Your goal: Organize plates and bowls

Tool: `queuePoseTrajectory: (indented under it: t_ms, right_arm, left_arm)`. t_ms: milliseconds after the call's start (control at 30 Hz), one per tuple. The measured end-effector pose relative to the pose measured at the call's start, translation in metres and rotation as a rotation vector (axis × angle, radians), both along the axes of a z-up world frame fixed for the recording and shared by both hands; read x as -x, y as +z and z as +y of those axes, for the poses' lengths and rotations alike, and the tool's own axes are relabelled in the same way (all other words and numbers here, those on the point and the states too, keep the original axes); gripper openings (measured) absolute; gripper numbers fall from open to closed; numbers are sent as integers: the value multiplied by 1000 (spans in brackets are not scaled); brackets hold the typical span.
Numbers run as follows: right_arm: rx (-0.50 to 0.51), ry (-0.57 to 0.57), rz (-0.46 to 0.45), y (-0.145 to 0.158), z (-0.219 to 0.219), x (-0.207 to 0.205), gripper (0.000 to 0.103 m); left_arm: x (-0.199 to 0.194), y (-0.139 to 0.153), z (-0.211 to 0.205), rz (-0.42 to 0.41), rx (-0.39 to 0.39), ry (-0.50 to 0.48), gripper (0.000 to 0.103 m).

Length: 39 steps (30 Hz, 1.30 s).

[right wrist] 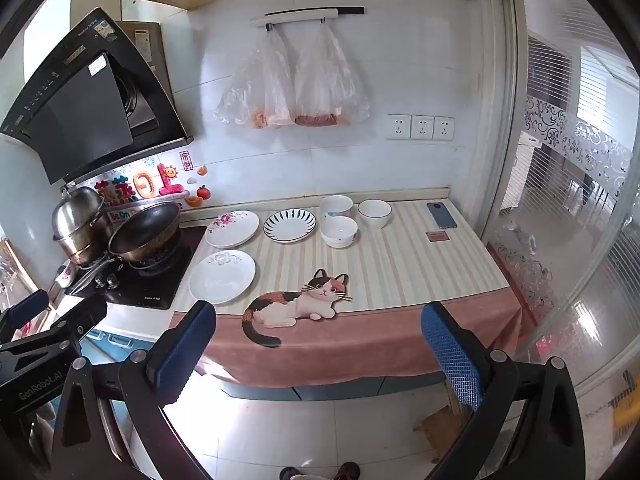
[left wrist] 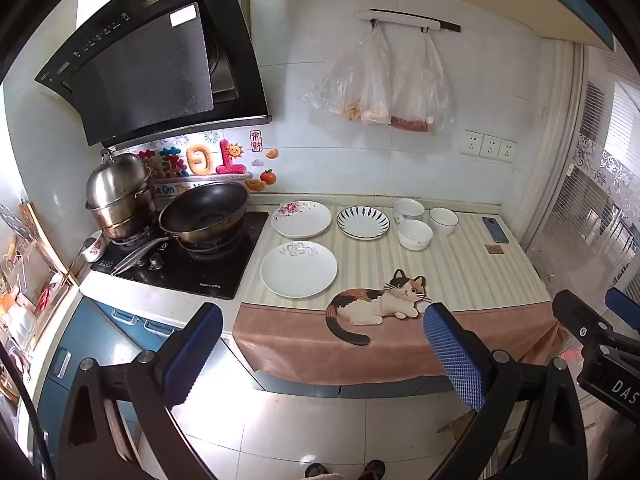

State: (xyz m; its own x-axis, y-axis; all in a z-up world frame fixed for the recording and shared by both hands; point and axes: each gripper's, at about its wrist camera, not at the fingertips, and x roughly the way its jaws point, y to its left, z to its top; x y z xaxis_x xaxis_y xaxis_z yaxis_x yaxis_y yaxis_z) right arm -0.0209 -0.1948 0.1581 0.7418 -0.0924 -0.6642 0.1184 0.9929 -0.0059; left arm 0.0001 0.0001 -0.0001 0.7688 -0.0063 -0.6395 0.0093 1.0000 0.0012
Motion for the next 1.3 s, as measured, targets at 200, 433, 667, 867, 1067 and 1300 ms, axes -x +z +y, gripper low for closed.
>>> queuePoseTrajectory:
  t_ms: [200, 433, 667, 867, 1067, 1300]
  right_arm:
    - [-5, 0, 12, 0, 0, 0, 103]
    - [-8, 8, 5, 3, -4, -2, 103]
    - [-13, 10, -1, 0, 3, 1, 103]
    - [-17, 10, -7, 2, 4, 0, 103]
    - [-18, 10, -9, 4, 4, 0, 103]
    - [-18, 14, -9, 5, 8, 0, 103]
  left_arm:
    - [0, 0, 0, 4, 1, -1, 103]
    - [-2, 2, 7, -3, -2, -8, 103]
    - [1, 10, -3, -13, -13, -10, 103]
    - [-1, 12, -5, -18, -15, -10, 103]
    - [1, 13, -4, -28, -17, -9, 103]
    - [1, 14, -4, -28, -16, -9, 103]
